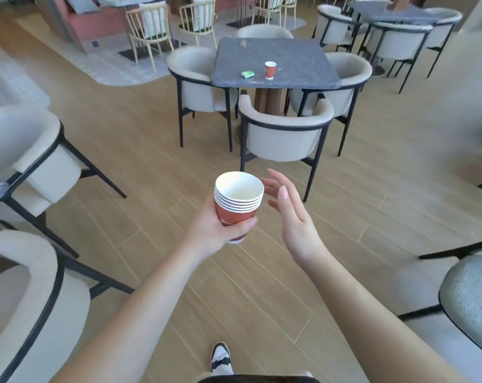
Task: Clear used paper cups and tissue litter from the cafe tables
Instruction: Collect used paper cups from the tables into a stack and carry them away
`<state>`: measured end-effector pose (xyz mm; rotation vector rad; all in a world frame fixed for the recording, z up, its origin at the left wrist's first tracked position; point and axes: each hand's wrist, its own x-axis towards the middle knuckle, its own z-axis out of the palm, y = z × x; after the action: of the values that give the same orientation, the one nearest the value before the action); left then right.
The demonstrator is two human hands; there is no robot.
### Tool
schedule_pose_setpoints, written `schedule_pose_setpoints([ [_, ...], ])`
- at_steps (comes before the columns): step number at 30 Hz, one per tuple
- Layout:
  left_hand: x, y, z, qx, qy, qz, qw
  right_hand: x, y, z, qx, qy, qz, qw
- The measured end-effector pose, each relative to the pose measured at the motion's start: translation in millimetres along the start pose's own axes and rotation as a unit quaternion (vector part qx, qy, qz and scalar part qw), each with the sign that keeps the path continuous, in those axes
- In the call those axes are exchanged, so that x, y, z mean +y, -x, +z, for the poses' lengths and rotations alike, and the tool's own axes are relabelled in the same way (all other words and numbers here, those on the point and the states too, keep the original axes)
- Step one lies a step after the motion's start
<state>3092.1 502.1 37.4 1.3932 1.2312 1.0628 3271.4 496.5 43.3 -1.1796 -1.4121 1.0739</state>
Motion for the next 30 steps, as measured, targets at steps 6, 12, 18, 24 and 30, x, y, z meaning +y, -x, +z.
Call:
schedule_pose_setpoints([
  [6, 5, -88, -7, -0.041, -0.008, 0.007, 0.999, 6, -69, -9, 0.035, 0.002, 0.001, 0.999],
  [12, -5, -175, 31, -0.043, -0.013, -0.001, 0.999, 30, -141, -52, 0.062, -0.006, 0.01, 0.998],
  [18, -6, -275, 93, -0.067, -0.017, -0.008, 0.998, 62, -222, -125, 0.095, -0.012, 0.019, 0.995],
  [24, 2, -353, 137, -0.049, -0.034, -0.005, 0.998, 69, -300, -179, 0.078, -0.001, 0.032, 0.996],
  [30, -1, -424, 142, -0.046, -0.034, 0.006, 0.998, 84, -365, -194, 0.057, 0.006, 0.031, 0.998],
])
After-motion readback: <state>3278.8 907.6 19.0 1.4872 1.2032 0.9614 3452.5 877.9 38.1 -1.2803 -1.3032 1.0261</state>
